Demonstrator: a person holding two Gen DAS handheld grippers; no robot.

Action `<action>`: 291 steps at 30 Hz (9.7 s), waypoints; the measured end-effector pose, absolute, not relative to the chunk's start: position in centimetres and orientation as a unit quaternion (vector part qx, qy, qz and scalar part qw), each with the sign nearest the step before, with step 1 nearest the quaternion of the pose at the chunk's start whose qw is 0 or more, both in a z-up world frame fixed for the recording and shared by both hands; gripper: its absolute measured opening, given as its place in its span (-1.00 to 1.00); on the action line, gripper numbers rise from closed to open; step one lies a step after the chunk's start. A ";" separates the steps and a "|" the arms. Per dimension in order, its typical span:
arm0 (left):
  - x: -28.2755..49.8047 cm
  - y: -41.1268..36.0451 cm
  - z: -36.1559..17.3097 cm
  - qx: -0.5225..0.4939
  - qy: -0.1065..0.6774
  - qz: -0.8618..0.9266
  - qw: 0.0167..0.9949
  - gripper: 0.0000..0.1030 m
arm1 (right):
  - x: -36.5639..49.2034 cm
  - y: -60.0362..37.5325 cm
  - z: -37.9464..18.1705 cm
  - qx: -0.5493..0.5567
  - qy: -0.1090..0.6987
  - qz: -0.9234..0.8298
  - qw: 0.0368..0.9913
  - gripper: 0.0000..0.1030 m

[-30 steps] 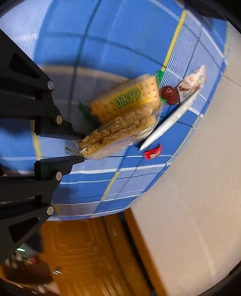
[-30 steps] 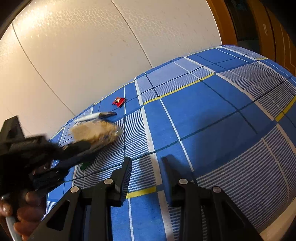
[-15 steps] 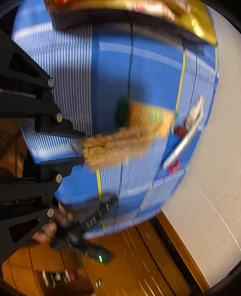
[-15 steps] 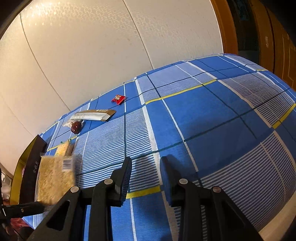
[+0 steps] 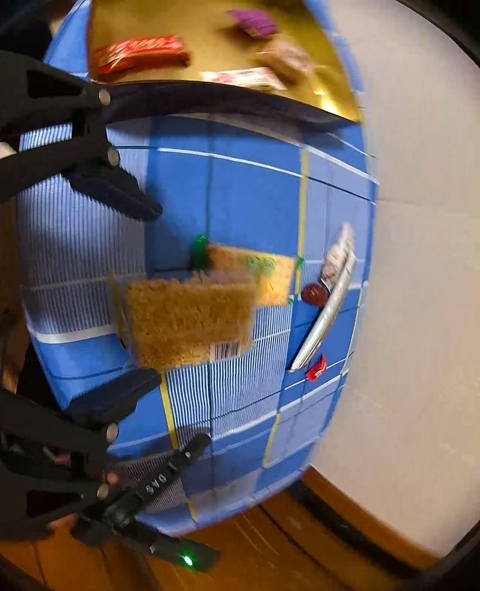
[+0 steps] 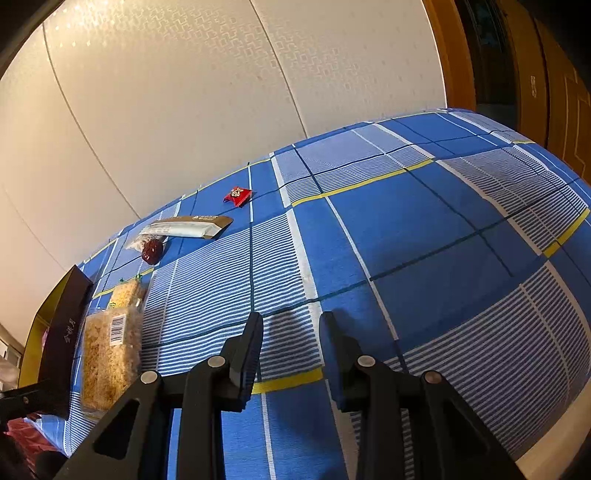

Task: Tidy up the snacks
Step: 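Grasp the clear puffed-rice bag with the left gripper and lift it, then hold the puffed-rice bag in the left gripper while the right grasps the WEIDAN cracker pack, then lower the puffed-rice bag into the gold tray and open the left gripper, then carry the WEIDAN cracker pack into the gold tray and open the right gripper, then move both tools toward the silver-wrapped bar and white packet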

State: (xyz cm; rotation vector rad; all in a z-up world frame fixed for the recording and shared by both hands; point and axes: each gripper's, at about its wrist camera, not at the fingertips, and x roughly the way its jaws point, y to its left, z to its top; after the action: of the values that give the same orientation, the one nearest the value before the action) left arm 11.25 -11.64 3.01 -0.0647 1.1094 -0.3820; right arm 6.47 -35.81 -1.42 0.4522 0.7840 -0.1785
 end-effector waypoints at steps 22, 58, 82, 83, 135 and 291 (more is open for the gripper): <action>10.8 -14.6 -0.7 0.024 0.533 -0.144 0.834 0.40 | 6.3 -36.4 -1.5 0.235 0.375 -0.073 0.894 -0.38; 5.2 -6.1 -1.3 -0.041 0.458 -0.163 0.873 0.40 | 18.2 -20.6 1.1 0.117 0.487 0.098 0.860 0.15; 4.8 -6.5 -1.0 -0.030 0.456 -0.159 0.875 0.41 | 11.6 -26.7 -0.8 0.040 0.445 0.013 0.894 0.04; 4.9 -6.5 -1.0 -0.031 0.459 -0.159 0.874 0.40 | 11.4 -26.9 -0.8 0.041 0.439 0.012 0.897 0.04; 13.7 18.7 1.9 -0.280 0.502 0.073 0.815 0.40 | 10.2 -25.8 -1.5 0.009 0.389 -0.007 0.921 0.05; 0.9 2.4 -2.0 -0.070 0.387 -0.036 0.919 0.65 | 12.4 -13.9 3.2 0.028 0.447 0.154 0.881 -0.03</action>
State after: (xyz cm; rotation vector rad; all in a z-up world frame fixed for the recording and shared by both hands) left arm 0.89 2.40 -1.96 -0.1449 0.7963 -0.0749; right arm 12.43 -13.86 3.22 0.0581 0.9314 0.3209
